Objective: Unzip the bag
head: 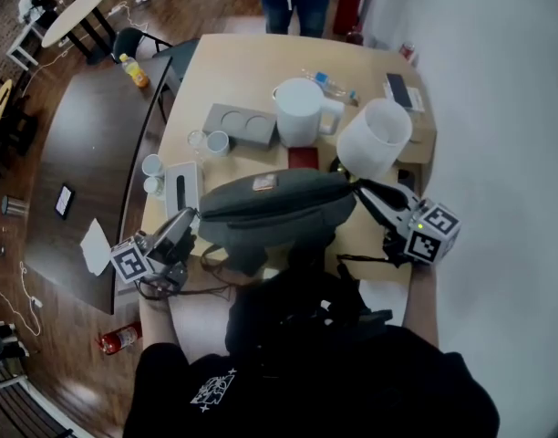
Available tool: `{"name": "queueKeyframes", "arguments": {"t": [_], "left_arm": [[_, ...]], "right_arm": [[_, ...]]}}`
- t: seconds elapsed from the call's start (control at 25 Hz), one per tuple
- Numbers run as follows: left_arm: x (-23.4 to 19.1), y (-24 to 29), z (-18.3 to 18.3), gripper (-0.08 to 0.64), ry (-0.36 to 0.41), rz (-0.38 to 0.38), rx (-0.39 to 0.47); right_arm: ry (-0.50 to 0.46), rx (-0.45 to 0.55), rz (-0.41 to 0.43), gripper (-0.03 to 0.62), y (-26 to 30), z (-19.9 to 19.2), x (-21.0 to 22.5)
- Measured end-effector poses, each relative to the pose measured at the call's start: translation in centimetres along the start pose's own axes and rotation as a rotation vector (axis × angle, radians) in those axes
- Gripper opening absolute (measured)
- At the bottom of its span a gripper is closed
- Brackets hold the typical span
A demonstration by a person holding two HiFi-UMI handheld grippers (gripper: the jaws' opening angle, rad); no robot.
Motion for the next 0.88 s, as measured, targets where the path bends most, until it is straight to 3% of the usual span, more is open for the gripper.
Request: {"name": "queueKeyframes", "arguments": {"t": [0.2, 0.28, 0.36, 0.6, 0.88], "left_arm": [[4.5, -0.4, 2.2, -0.003, 0.219, 0.041, 0.171], [6.7, 0.4, 2.3, -0.002, 0.313, 0.033, 0.202], [8.6, 1.4, 1.9, -0.002, 0.388, 0.025, 0.214], [10.1, 4.2, 0.3, -0.002, 0.524, 0.051, 0.207], [10.8, 5.2, -0.2, -0.002, 0.602, 0.07, 0.195]], "right_arm": [[-0.086, 0.118, -0.044, 0.096, -0.5, 3.8, -0.3], [-0.145, 0.136, -0.071, 0.034, 0.3, 4.6, -1.0], [-0.197, 0.137, -0.073, 0.028, 1.3, 5.2, -2.2], [-0.293, 0.184, -0.05, 0.025, 3.1, 7.1, -4.5], [-0.336, 0.179, -0.033, 0.025, 3.4, 8.0, -5.6]]}}
Point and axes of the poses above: the fingertips, and each gripper's own axes: y forward along the fingers, x to its right, z out of its top, the point moved 4 cm from there along -y, backward along the fingers, and after that the axes turned 14 degrees about -y, right-handed, at the moved point
